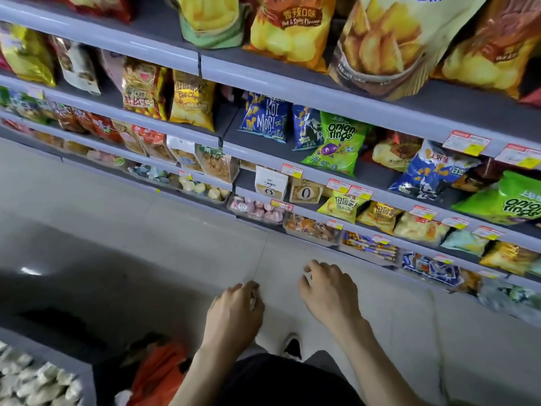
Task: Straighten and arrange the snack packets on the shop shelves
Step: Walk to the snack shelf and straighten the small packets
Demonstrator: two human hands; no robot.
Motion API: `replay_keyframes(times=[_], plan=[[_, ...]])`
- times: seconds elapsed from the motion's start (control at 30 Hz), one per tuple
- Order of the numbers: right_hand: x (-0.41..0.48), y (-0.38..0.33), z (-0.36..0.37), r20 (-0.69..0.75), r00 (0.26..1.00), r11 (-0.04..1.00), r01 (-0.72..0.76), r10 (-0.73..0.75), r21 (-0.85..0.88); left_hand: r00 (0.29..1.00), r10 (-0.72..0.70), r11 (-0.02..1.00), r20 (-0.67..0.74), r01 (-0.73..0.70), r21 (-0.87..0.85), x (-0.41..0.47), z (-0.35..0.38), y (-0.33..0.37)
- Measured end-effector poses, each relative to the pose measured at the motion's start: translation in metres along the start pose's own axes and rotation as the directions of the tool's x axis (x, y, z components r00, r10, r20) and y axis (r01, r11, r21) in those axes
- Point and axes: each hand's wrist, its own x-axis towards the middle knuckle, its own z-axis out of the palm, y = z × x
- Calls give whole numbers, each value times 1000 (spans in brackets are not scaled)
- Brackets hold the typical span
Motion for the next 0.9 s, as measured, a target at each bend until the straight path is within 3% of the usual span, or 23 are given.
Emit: replay_keyframes(times=[0.27, 0.57, 0.63, 0.73, 0.8, 0.9], plan=[[60, -43, 5, -34, 998, 998, -62, 62, -7, 998, 49, 999, 33, -49, -10, 106, -41, -25], [109, -38, 48, 37, 991, 933, -132, 127, 334, 995, 102, 991, 4, -102, -82, 200, -37, -27], [131, -28, 65, 30, 986, 874, -162, 166, 459, 994, 103, 987, -34, -107, -123, 225, -23, -32], [172, -11, 91, 63, 959, 667, -239, 278, 705, 994, 79, 961, -75, -96, -261, 268, 5, -45], [201, 3, 107, 79, 939, 568, -269, 336, 778, 996, 36, 938, -79, -61, -340, 297, 20, -51], [251, 26, 133, 69, 918, 508, -277, 390, 816, 995, -7, 906, -95, -34, -422, 342, 40, -55]])
